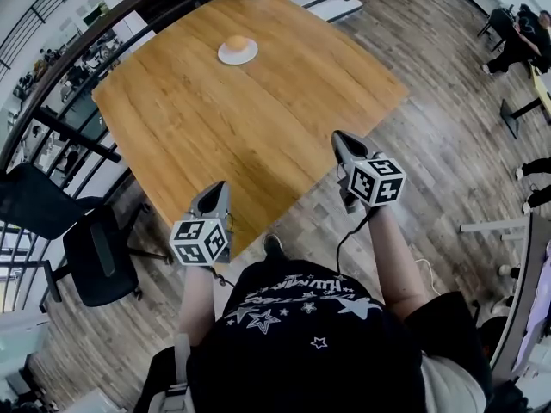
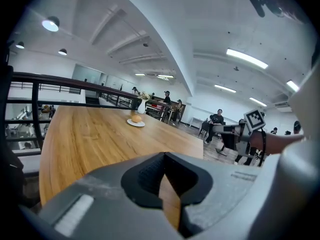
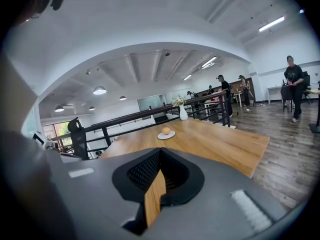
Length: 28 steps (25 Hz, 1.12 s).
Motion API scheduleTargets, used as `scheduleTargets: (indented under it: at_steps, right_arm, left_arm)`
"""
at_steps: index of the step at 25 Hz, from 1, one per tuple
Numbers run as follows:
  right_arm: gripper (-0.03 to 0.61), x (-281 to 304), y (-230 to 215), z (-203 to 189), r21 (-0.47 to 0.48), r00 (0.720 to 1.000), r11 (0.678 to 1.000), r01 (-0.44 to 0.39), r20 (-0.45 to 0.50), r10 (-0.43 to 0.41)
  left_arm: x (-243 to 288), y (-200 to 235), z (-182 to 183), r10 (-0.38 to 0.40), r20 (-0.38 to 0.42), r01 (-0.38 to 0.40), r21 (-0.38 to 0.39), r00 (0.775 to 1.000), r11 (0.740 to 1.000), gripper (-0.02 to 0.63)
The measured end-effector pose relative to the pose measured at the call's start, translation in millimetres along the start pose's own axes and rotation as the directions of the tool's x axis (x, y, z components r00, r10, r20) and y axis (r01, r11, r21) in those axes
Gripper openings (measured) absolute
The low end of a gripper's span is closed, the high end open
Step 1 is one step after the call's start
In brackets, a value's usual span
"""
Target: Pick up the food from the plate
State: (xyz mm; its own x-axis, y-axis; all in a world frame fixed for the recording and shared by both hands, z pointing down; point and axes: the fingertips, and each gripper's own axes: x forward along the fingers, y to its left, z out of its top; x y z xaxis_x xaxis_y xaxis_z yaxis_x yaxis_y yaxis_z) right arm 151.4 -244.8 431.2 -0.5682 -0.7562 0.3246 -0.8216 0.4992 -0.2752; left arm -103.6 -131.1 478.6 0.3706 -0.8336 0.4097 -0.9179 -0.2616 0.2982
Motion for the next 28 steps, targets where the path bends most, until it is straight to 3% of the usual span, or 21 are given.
scheduleTargets:
  at_steps: [9, 13, 21, 28]
  right_arm:
    - [0.003, 63, 15, 21, -0.042, 1.000, 0.999, 0.004, -0.021, -0.005]
    - [0.003, 80, 24, 20, -0.053, 0.999, 0.998, -0.016, -0.051, 0.014]
    - [0.003, 127, 19, 32, -0.060, 0.995, 0.995, -0.077, -0.074, 0.073]
    - [0.003, 180, 10, 51, -0.081, 0.981, 0.981, -0.176, -0.092, 0.169]
  left_arm:
    - [29, 44, 21, -0.049, -0.016, 0.049, 0.002, 0.999, 0.999, 0.002]
    - [30, 56, 18, -0.038, -0.030, 0.037, -0.027, 0.999, 0.999, 0.002]
    - [32, 76, 26, 0.065, 0.005, -0.065, -0.054, 0.998, 0.996, 0.002]
    - [42, 84, 36, 0.177, 0.045, -0.172, -0.100, 0.983, 0.980, 0.002]
